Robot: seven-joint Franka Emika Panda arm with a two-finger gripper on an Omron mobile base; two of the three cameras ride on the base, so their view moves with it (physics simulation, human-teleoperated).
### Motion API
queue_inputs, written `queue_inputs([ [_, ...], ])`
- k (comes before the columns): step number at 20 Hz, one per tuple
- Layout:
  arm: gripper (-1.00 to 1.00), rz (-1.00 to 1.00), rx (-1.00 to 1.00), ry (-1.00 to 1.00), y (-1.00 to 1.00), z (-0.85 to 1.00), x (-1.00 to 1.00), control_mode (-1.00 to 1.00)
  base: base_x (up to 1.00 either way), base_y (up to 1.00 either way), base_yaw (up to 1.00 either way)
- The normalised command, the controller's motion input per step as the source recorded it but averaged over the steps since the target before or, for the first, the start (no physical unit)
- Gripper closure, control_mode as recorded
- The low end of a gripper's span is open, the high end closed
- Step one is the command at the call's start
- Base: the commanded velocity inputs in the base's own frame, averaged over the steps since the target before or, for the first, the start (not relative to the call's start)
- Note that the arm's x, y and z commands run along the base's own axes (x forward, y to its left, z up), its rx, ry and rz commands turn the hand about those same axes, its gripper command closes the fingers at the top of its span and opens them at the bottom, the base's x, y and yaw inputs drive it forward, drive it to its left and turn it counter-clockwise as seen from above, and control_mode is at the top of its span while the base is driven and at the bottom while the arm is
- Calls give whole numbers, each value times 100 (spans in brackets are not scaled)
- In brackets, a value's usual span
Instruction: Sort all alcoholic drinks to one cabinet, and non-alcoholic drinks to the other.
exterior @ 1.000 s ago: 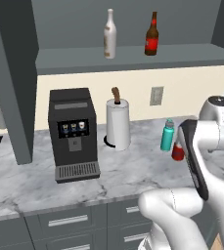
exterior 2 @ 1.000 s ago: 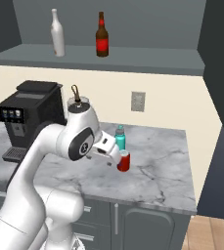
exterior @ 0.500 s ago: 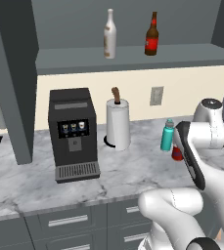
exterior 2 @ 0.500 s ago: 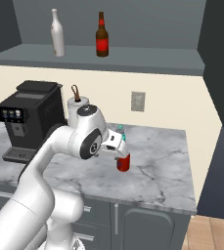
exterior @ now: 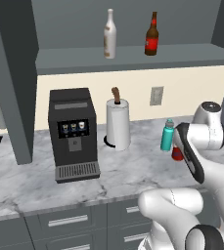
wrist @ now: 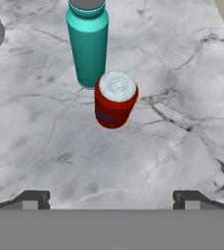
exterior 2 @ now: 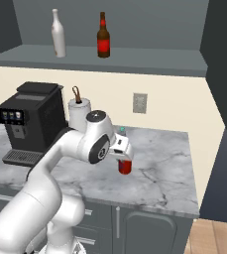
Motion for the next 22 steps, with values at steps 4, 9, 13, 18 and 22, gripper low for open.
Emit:
queue_inputs([
  [4,-100,0,0,-3,0,-22,12,-100,0,0,0],
  [9,-100,0,0,-5,-2,-7,3,-100,0,0,0],
  [13,-100,0,0,-3,-5,-12,7,-100,0,0,0],
  [18,-100,0,0,-7,0,-15,6,-100,0,0,0],
  [22,-100,0,0,-3,0,-7,24,-100,0,0,0],
])
